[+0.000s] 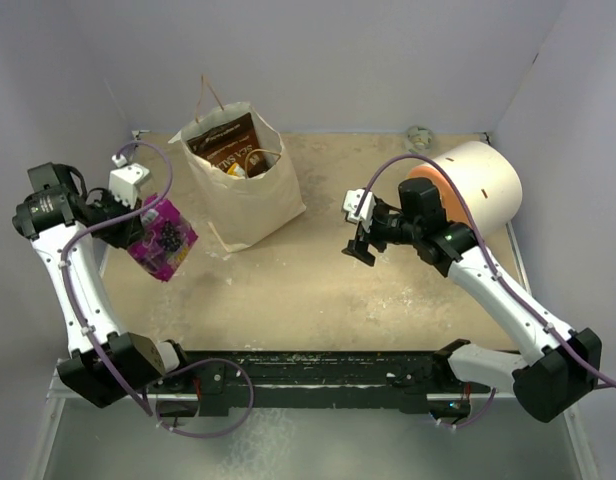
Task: Place the snacks into the paper bag
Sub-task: Pick up the snack from the center of the board, then place the snack in the paper bag, then reset both arms
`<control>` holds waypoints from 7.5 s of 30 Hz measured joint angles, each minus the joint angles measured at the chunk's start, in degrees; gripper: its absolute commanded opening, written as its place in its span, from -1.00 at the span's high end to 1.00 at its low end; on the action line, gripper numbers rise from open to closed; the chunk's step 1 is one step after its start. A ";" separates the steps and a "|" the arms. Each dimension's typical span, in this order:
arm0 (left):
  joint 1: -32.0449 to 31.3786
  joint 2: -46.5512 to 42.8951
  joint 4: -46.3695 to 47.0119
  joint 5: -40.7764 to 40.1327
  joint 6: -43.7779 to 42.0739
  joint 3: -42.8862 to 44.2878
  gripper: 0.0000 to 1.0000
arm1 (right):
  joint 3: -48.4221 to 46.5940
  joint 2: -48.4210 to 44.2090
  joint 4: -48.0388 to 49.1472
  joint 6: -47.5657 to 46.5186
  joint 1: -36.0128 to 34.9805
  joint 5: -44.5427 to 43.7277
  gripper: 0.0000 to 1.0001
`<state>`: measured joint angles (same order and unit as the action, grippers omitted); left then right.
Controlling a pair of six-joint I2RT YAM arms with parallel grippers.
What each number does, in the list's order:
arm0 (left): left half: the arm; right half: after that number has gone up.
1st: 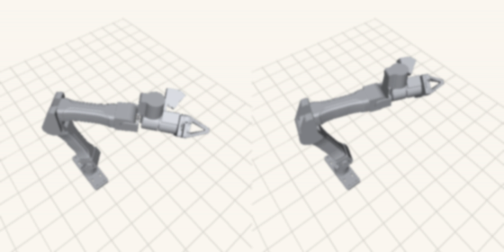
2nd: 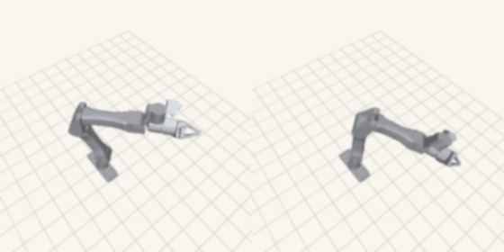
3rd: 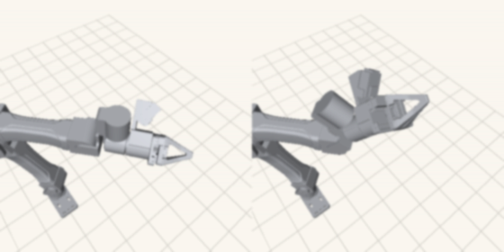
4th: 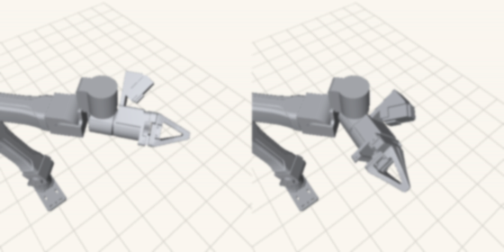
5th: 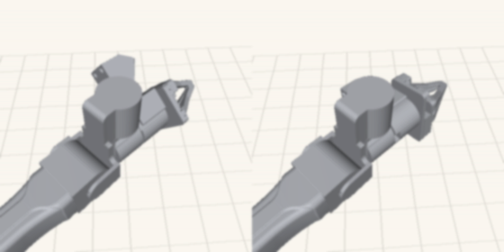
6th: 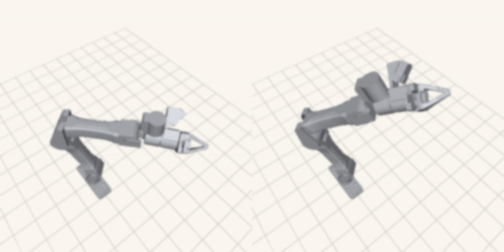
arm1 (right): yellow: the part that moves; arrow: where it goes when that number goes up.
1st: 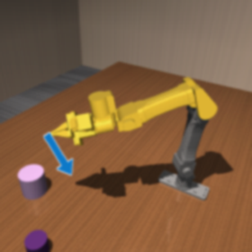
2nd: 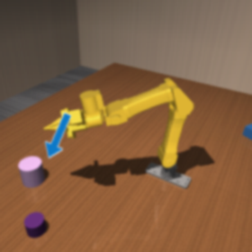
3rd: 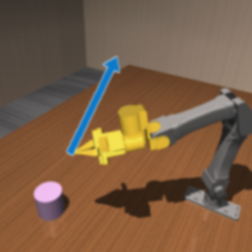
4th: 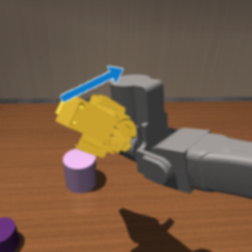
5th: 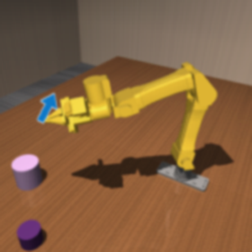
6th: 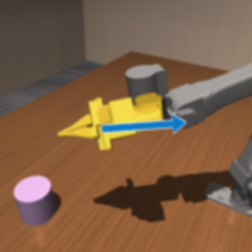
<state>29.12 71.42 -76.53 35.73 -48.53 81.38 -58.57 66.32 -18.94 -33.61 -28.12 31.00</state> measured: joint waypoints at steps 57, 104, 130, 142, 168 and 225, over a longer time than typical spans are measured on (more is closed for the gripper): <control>-30.84 30.58 18.38 -3.37 23.21 45.92 1.00 | 0.48 -0.68 1.29 -0.98 0.02 -2.23 -0.71; -41.13 41.40 -0.42 -5.75 23.65 43.98 0.23 | 2.62 0.15 1.73 -1.53 0.02 -4.50 -0.71; -41.27 31.45 14.43 -18.03 20.87 37.88 -0.99 | 2.67 1.18 2.23 -1.14 0.09 -5.20 -0.75; -40.52 5.05 45.81 -29.75 24.94 11.08 -0.98 | 2.27 0.66 6.27 7.17 1.25 -12.79 -0.99; -30.97 -14.62 61.05 -40.44 40.59 -13.38 -0.98 | -14.49 11.50 16.00 20.63 1.31 -40.96 -0.99; -28.72 -29.33 55.80 -34.75 39.04 -23.43 -0.98 | 7.72 -19.47 21.92 23.23 21.64 -37.64 -0.99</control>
<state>0.40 42.09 -20.73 0.97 -9.50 57.95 -50.85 46.85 2.98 -10.37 -6.48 -6.63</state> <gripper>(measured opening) 0.990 0.995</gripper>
